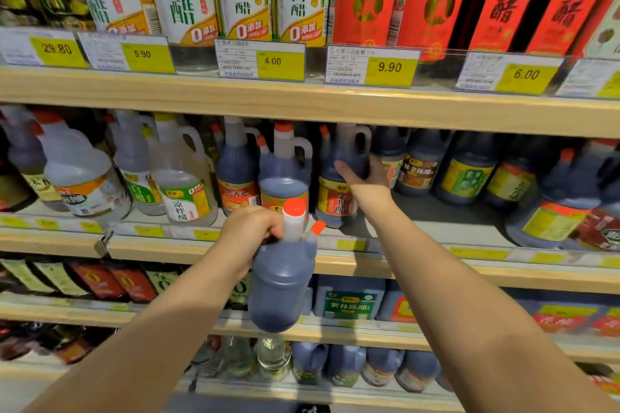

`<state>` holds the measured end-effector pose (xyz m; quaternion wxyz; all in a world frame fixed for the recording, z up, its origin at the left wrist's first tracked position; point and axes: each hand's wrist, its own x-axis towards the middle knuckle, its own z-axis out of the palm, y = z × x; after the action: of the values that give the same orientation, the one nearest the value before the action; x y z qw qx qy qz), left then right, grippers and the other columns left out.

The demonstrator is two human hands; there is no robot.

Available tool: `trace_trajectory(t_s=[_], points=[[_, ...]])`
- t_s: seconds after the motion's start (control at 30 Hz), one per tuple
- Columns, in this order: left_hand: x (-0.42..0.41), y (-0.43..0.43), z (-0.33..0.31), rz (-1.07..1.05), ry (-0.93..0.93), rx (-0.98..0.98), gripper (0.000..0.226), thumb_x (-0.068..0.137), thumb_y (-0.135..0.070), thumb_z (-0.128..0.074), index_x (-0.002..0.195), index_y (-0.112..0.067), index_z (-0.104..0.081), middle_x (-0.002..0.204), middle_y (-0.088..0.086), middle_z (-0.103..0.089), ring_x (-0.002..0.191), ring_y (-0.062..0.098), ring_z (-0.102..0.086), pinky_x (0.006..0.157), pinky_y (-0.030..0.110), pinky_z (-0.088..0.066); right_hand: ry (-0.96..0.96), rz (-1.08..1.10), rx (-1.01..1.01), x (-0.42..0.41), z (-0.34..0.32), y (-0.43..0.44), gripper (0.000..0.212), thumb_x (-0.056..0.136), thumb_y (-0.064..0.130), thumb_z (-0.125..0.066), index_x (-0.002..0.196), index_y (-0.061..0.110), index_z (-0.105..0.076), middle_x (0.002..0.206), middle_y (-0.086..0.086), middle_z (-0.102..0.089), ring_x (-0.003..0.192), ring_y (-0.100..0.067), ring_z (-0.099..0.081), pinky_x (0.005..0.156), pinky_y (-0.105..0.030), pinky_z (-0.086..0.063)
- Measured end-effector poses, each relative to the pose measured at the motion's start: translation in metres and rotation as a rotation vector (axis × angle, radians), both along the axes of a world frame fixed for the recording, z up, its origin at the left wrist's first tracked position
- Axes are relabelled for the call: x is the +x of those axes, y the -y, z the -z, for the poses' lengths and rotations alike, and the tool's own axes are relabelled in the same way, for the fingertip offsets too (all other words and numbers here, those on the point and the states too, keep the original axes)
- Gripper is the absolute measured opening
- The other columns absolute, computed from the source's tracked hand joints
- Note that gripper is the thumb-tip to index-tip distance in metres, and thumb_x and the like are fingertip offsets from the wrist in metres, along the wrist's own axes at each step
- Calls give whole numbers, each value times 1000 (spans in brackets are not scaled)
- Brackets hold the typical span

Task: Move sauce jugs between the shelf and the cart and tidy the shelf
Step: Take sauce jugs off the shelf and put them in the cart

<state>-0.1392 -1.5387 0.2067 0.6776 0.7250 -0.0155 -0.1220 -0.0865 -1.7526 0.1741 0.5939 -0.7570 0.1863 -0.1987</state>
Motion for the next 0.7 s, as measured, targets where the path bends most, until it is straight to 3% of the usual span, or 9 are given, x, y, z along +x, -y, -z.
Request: trace_trajectory(t_s=[0.17, 0.27, 0.33, 0.43, 0.5, 0.57, 0.63, 0.7], points=[[0, 2, -4, 35, 28, 43, 30, 66, 8, -52, 46, -10, -40, 46, -1, -34, 48, 14, -33, 51, 25, -27, -74, -95, -51, -12, 0, -1, 74, 81, 44, -67, 142, 19, -34, 143, -4, -47, 128, -24, -46, 104, -38, -40], [-3, 4, -9, 68, 12, 64, 27, 70, 6, -55, 49, -10, -46, 52, 4, -40, 55, 16, -37, 53, 26, -29, -175, -108, -105, -38, 7, 4, 71, 76, 51, -69, 132, 13, -47, 124, -9, -62, 109, -26, -60, 97, -44, -49], [-5, 8, -13, 71, -24, 68, 30, 72, 4, -55, 48, -10, -46, 48, 3, -43, 53, 16, -38, 51, 24, -30, -159, -87, -131, -58, 10, 8, 67, 75, 46, -72, 128, 9, -51, 126, -5, -59, 114, -21, -56, 99, -40, -46], [-14, 17, -23, 136, -110, 79, 33, 80, -2, -57, 52, -12, -46, 41, -4, -45, 48, 10, -41, 43, 17, -32, -135, -91, -186, -97, 11, 9, 19, 84, 24, -68, 99, 15, -64, 98, -1, -64, 95, -17, -60, 79, -26, -50], [-23, 24, -33, 162, -218, 40, 24, 84, -8, -60, 62, -15, -52, 54, -4, -51, 57, 8, -44, 50, 17, -33, -162, -117, -245, -124, 13, 3, 4, 86, 23, -65, 83, 21, -64, 84, 3, -66, 84, -16, -62, 72, -27, -53], [-32, 29, -45, 179, -353, -23, 7, 84, -9, -62, 81, -15, -61, 72, -2, -55, 67, 8, -49, 58, 19, -35, -180, -138, -293, -147, 17, -6, 5, 86, 26, -65, 88, 23, -68, 89, 5, -69, 88, -13, -64, 85, -36, -54], [-38, 33, -56, 223, -449, -102, 19, 83, -7, -62, 101, -14, -62, 82, -1, -58, 76, 9, -53, 65, 24, -40, -207, -149, -314, -167, 16, -20, 26, 85, 31, -66, 109, 20, -67, 106, 4, -68, 97, -13, -63, 93, -38, -51], [-45, 37, -65, 266, -498, -153, 25, 83, -6, -58, 107, -11, -63, 86, 1, -58, 86, 12, -54, 83, 27, -42, -218, -179, -357, -182, 13, -36, 47, 83, 38, -67, 125, 19, -58, 121, 3, -63, 106, -13, -59, 93, -33, -50]])
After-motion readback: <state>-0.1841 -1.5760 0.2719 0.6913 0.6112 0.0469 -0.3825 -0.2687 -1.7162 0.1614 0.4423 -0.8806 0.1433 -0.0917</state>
